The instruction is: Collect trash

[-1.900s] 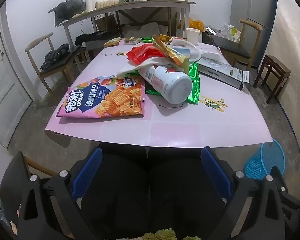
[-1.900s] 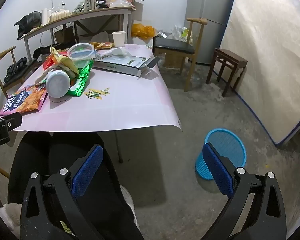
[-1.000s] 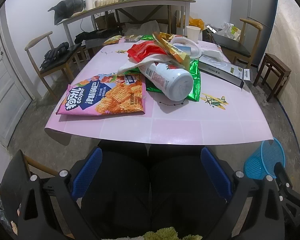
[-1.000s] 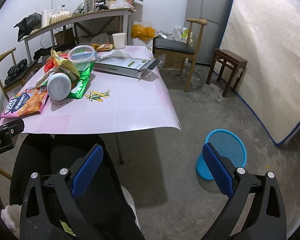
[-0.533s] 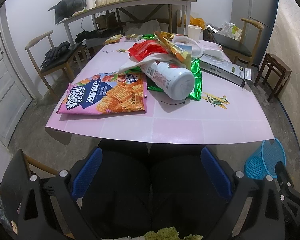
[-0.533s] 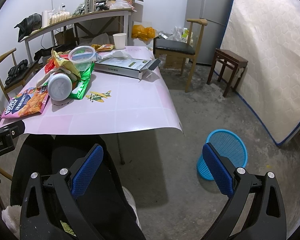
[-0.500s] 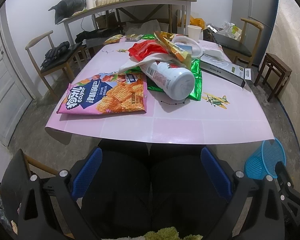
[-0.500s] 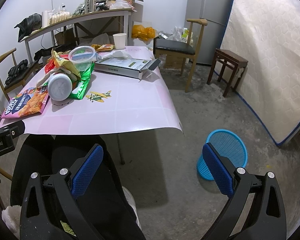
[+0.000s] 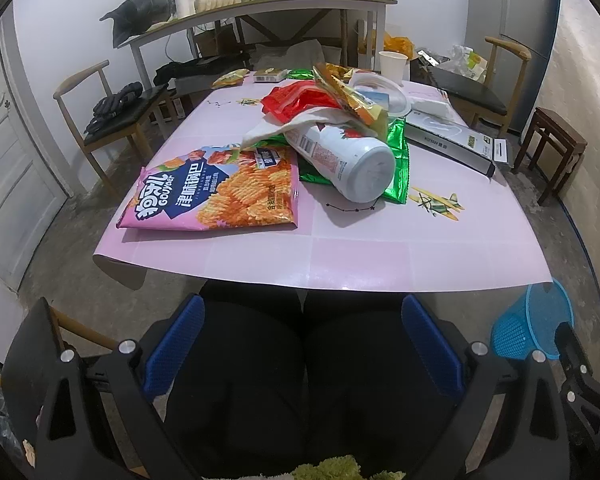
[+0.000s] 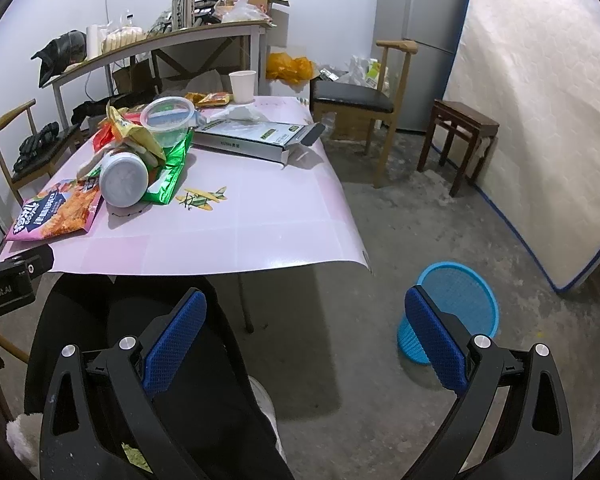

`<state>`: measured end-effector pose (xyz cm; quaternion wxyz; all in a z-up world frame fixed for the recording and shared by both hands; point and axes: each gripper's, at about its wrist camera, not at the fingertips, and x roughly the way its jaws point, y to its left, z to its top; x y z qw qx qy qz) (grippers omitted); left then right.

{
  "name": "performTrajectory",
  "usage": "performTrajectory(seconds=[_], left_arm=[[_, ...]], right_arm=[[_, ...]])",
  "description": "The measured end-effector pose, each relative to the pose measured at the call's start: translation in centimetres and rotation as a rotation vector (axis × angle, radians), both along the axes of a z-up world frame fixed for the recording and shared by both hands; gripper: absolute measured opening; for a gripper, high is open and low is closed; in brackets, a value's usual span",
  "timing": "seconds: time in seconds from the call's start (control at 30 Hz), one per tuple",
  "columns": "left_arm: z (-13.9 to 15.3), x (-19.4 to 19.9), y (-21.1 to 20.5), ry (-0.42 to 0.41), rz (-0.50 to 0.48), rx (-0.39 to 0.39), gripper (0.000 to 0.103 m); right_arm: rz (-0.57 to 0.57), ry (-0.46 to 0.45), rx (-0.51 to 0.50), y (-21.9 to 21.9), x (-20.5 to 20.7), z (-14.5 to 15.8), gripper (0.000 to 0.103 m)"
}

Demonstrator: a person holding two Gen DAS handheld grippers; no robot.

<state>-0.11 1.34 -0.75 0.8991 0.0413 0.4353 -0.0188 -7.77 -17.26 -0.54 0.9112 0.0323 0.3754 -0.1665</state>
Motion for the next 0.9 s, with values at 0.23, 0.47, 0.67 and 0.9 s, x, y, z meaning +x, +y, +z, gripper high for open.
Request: performTrajectory(seconds=[0.23, 0.47, 0.67, 0.9], left_arm=[[0.1, 0.4, 0.4, -0.002, 0.032, 0.009, 0.097], [0.2, 1.1, 1.5, -0.02, 0.062, 0.009, 0.097], [0.4, 2.3, 2.8, -0.039, 0.088, -0.008, 0.097], [0.0, 4.3, 4.5, -0.013, 0.122, -0.033, 0.097]], right_arm=[[0.029, 0.005, 0.017, -0.2, 0.4, -0.2, 0.095], [0.059, -0.012, -0.004, 0.7, 1.8, 0.7, 0.095], [0.078, -0.015, -0.024, 1.8, 3.6, 1.5, 0.096], [0.1, -0.005, -0.041, 3.0, 6.2, 2.1, 0.096]])
